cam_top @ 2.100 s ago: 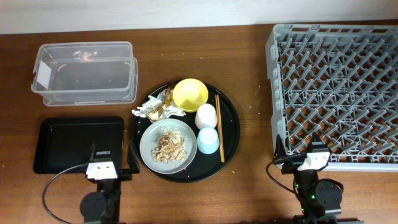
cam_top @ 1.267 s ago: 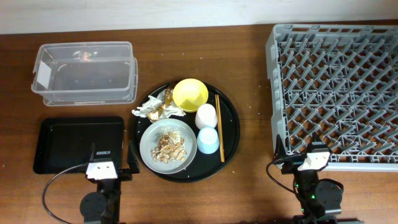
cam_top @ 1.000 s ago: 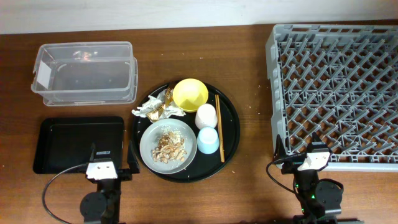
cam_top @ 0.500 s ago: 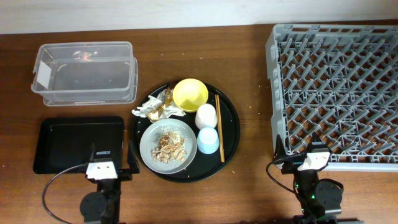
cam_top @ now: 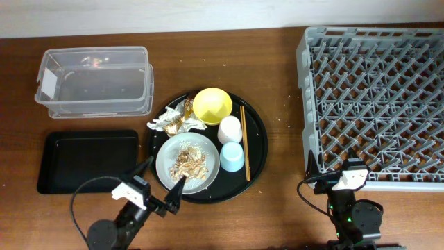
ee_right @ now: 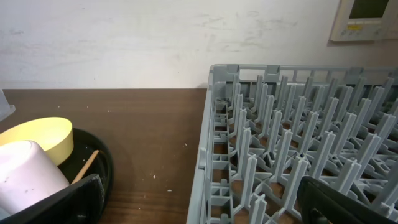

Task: Sort waste into correct bins and load items into the dishwasher rack
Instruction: 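Reach left gripper to the gold Nescafe wrapper and grasp it, then carry the wrapper with left gripper into the clear plastic bin, then reach left gripper back to the crumpled white tissue and grasp it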

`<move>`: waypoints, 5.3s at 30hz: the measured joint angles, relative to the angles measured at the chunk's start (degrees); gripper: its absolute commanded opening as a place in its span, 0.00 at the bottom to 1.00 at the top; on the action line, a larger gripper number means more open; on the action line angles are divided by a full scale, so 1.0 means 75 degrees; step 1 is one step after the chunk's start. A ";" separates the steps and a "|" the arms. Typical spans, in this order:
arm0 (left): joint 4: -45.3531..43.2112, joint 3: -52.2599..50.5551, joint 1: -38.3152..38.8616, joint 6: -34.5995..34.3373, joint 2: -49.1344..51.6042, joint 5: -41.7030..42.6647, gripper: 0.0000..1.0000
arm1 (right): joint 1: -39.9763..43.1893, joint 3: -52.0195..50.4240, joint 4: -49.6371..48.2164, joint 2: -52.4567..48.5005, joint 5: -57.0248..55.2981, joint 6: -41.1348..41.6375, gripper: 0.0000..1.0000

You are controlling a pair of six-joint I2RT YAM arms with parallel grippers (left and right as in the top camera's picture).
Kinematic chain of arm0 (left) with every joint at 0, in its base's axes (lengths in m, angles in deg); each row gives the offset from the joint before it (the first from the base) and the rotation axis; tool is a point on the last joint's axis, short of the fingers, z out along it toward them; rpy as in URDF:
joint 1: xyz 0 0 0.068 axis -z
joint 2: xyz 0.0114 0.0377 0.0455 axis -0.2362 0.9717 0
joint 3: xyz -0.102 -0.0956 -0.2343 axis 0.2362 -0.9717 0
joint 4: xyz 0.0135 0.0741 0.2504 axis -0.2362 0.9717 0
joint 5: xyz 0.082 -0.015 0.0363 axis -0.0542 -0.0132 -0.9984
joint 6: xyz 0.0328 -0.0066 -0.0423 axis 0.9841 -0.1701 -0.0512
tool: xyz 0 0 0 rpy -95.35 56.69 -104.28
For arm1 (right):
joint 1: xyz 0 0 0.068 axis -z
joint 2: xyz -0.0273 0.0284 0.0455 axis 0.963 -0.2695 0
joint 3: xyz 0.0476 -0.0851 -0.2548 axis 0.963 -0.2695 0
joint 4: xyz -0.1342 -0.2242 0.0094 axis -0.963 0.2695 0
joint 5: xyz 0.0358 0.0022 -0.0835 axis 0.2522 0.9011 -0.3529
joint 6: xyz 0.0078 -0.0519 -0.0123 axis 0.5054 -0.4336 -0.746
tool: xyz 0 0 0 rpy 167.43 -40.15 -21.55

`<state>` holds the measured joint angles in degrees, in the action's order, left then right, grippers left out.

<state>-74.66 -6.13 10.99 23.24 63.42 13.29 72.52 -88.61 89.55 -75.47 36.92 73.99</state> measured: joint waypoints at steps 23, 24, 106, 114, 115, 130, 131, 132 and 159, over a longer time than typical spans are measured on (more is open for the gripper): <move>0.6432 1.0768 0.2369 0.0819 1.1406 -0.4205 0.99 | 0.0006 0.0009 0.0015 -0.0020 0.0000 -0.0006 0.98; 0.6432 1.0768 0.2372 0.0819 1.1651 -0.4418 0.91 | 0.0006 0.0009 0.0012 -0.0020 0.0000 -0.0003 0.98; 0.2608 1.0494 -0.0169 -0.5418 1.3205 -0.5901 0.84 | 0.0006 0.0009 0.0012 -0.0006 0.0000 -0.0003 0.98; 0.2250 1.0494 -0.0175 -0.4354 1.2864 -0.2634 0.69 | 0.0006 0.0009 0.0015 -0.0006 0.0000 -0.0003 0.98; 0.2454 1.0512 -0.0140 -0.3926 1.2642 -0.1731 0.63 | 0.0006 0.0009 0.0015 -0.0006 0.0000 0.0000 0.98; 0.5569 1.0553 0.2640 -0.1958 1.4487 -0.6569 0.41 | 0.0009 0.0009 0.0015 -0.0006 0.0000 -0.0003 0.98; 0.5482 1.0553 0.2640 -0.2005 1.4638 -0.6647 0.41 | 0.0006 0.0009 0.0015 -0.0006 0.0000 -0.0009 0.98; 0.5391 1.0553 0.2643 -0.2081 1.4866 -0.6773 0.41 | 0.0006 0.0009 0.0015 -0.0006 0.0000 0.0000 0.98; 0.3246 1.1127 0.0918 -0.1804 1.2931 -0.9305 0.11 | 0.0006 0.0009 0.0015 -0.0006 0.0000 -0.0003 0.98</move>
<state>-50.31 77.32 17.87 9.71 160.40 -56.50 72.56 -88.54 89.66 -75.52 36.92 73.96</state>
